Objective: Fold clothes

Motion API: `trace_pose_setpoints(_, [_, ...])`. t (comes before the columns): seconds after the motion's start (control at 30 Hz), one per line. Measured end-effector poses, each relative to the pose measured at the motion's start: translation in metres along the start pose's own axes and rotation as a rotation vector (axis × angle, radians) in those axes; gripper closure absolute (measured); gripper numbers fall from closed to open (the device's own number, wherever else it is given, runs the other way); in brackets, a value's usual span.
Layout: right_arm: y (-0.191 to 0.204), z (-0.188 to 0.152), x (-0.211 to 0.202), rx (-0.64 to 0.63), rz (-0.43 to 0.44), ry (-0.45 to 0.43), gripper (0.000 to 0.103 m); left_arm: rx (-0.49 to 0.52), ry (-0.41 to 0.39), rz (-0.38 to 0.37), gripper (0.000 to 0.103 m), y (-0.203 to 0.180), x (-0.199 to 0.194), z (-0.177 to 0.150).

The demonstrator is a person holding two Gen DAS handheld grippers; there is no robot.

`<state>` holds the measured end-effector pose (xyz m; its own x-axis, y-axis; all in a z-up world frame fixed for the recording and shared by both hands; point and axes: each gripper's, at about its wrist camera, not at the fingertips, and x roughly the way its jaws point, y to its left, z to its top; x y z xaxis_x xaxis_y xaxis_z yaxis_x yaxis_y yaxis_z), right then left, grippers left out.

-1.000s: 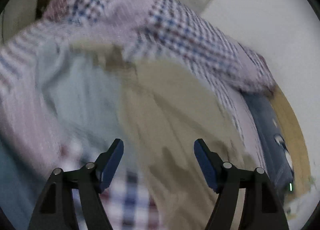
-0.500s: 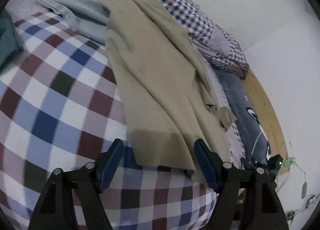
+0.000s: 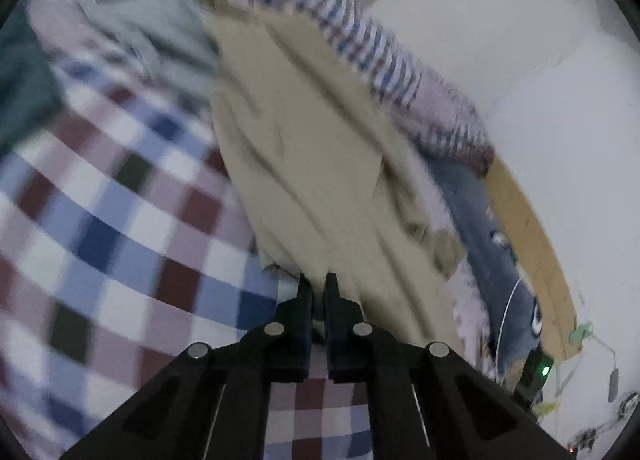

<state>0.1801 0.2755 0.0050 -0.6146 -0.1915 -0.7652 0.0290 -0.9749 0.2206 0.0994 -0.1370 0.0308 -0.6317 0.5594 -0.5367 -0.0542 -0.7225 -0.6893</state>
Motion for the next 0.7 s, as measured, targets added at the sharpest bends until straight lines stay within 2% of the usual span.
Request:
trace_pose_setpoints(0.13, [-0.004, -0.008, -0.032, 0.079, 0.026, -0.081, 0.101, -0.020, -0.145, -0.101, 0.100, 0.000, -0.068, -0.008])
trace_pose_setpoints(0.23, [-0.007, -0.014, -0.056, 0.128, 0.046, -0.139, 0.101, -0.015, -0.260, -0.109, 0.100, 0.000, -0.118, -0.021])
trace_pose_setpoints(0.33, [-0.014, -0.020, -0.080, 0.186, 0.061, -0.178, 0.101, 0.023, -0.326, -0.097, 0.100, -0.005, -0.153, -0.038])
trace_pose_setpoints(0.37, [-0.017, -0.022, -0.086, 0.205, 0.062, -0.183, 0.101, 0.037, -0.330, -0.088, 0.100, -0.006, -0.160, -0.044])
trace_pose_setpoints(0.43, [-0.022, -0.024, -0.090, 0.230, 0.051, -0.168, 0.101, 0.038, -0.272, -0.039, 0.100, -0.001, -0.156, -0.055])
trace_pose_setpoints(0.53, [-0.029, -0.029, -0.081, 0.251, -0.018, -0.090, 0.101, 0.001, -0.145, 0.089, 0.099, 0.012, -0.135, -0.064])
trace_pose_setpoints(0.6, [-0.033, -0.032, -0.070, 0.255, -0.074, -0.039, 0.100, -0.026, -0.127, 0.169, 0.099, 0.020, -0.133, -0.066])
trace_pose_setpoints(0.67, [-0.035, -0.034, -0.065, 0.258, -0.137, -0.022, 0.100, -0.075, -0.151, 0.205, 0.091, 0.030, -0.140, -0.065])
trace_pose_setpoints(0.7, [-0.037, -0.034, -0.066, 0.265, -0.164, -0.025, 0.100, -0.106, -0.168, 0.214, 0.072, 0.036, -0.145, -0.064])
